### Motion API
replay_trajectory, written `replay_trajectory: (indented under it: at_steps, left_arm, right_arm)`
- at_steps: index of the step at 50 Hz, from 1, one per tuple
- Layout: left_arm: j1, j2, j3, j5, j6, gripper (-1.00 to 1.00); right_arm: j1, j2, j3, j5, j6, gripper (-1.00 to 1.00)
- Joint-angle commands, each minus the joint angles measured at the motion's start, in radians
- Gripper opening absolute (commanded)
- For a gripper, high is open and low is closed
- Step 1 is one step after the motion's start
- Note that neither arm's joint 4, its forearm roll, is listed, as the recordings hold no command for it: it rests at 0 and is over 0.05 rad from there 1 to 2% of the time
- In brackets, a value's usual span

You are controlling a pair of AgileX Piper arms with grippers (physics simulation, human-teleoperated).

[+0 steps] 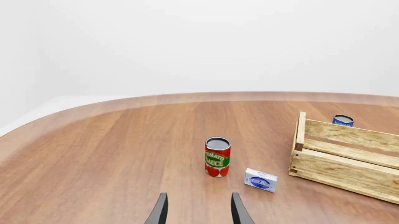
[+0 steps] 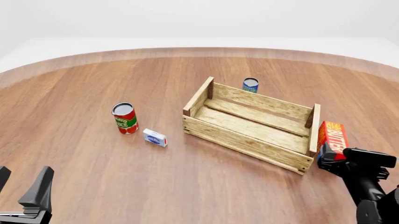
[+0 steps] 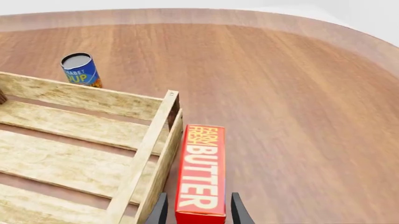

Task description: Pick up the butter and put it in the tray.

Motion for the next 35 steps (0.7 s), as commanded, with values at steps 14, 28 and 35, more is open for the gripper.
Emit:
replay_trajectory:
  at_steps: [14, 28, 35]
  left_arm:
    - [0.0, 0.0, 0.0, 0.0, 0.0, 1.0]
    - [0.0, 0.0, 0.0, 0.0, 0.0, 1.0]
    - [0.0, 0.0, 0.0, 0.0, 0.0, 1.0]
  right_arm:
    - [0.002, 0.067, -0.03, 0.0, 0.009, 1.0]
    - [-0.006, 0.091, -0.04, 0.0, 0.002, 1.0]
    - [-0.006, 0.119, -0.054, 0.0, 0.002, 1.0]
